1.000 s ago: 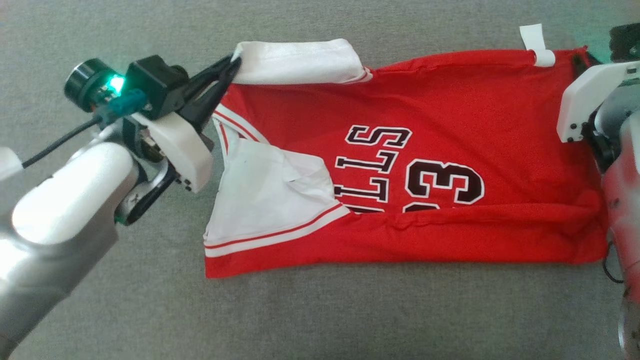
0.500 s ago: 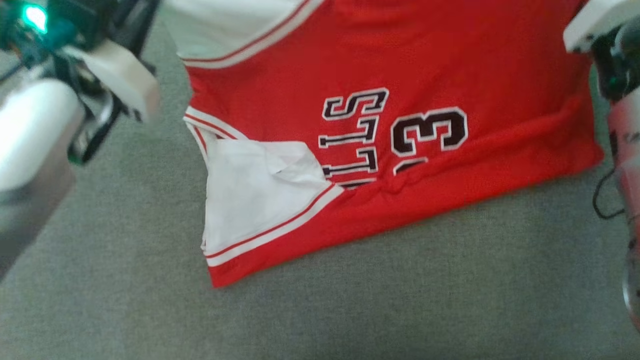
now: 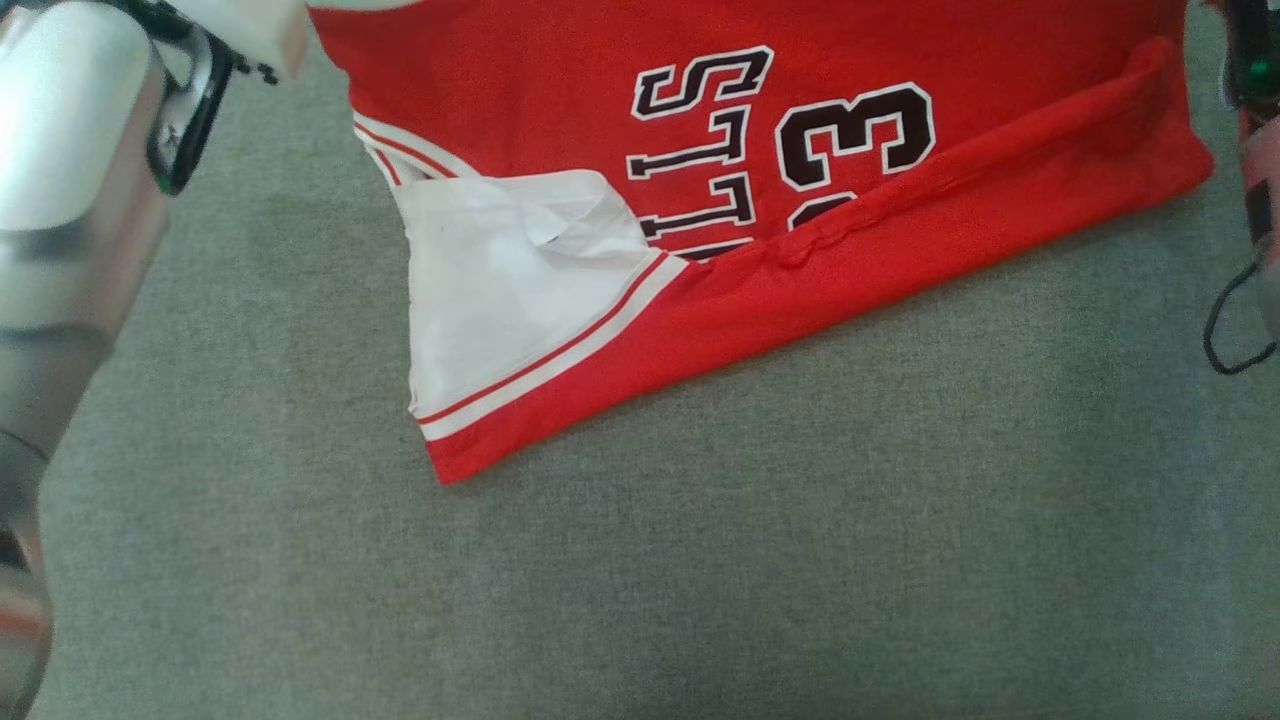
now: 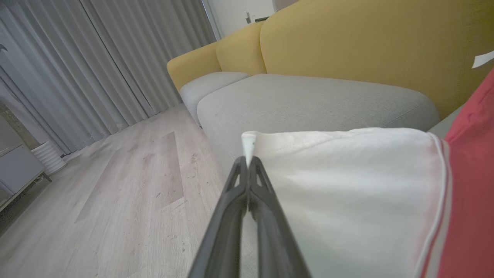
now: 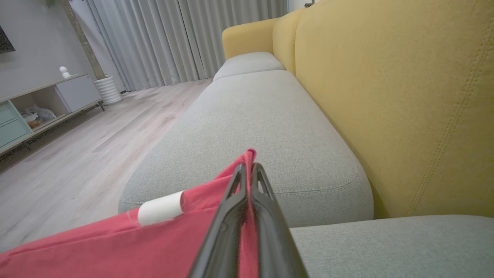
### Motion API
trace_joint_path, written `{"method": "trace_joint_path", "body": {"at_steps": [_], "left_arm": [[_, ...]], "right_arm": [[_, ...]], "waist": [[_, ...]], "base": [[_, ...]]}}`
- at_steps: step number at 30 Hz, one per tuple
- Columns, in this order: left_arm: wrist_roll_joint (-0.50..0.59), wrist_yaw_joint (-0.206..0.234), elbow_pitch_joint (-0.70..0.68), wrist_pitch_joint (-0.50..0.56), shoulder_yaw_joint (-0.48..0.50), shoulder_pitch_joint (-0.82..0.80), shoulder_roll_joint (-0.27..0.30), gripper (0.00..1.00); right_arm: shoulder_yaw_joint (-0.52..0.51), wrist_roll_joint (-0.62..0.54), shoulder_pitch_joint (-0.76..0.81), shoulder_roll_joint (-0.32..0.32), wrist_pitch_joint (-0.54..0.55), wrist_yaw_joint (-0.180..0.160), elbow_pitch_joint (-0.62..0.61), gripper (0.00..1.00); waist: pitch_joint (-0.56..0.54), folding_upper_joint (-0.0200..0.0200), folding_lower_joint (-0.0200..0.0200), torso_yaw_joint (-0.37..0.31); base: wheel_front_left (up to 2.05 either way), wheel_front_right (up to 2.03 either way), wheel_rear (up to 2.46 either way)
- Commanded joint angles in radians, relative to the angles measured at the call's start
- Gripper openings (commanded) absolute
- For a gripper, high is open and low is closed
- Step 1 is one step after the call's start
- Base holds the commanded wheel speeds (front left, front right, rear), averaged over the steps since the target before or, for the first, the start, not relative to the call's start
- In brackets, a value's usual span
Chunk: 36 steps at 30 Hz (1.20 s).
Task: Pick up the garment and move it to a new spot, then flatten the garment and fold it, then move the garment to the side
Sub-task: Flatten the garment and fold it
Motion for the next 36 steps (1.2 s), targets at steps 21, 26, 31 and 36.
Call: {"method": "trace_joint_path", "body": {"at_steps": [21,26,31,36], "left_arm": [[-0.136,-0.140,-0.257,0.164,-0.084,0.304,0.108,0.00],[-0.167,-0.143,-0.414,0.290,-0.139,0.378,0.175,0.00],[-0.216,-0.125,-0.582,0.395,-0.166,0.442,0.241,0.00],[-0.257,-0.105,-0.684,0.462,-0.175,0.470,0.281,0.00]], "right_arm": [[0.378,0.339,0.280,-0.278,0.147,-0.001,-0.138,0.00],[0.512,0.312,0.328,-0.371,0.178,-0.001,-0.184,0.00],[0.594,0.328,0.354,-0.445,0.206,-0.001,-0.191,0.00],[0.657,0.347,0.354,-0.478,0.246,-0.001,-0.182,0.00]], "waist": [[-0.156,0.0000,-0.0002,0.094],[-0.171,0.0000,-0.0002,0.110],[-0.182,0.0000,-0.0002,0.112],[-0.190,0.0000,-0.0002,0.106]], "base": [[0.00,0.00,0.00],[0.00,0.00,0.00],[0.00,0.00,0.00],[0.00,0.00,0.00]]}}
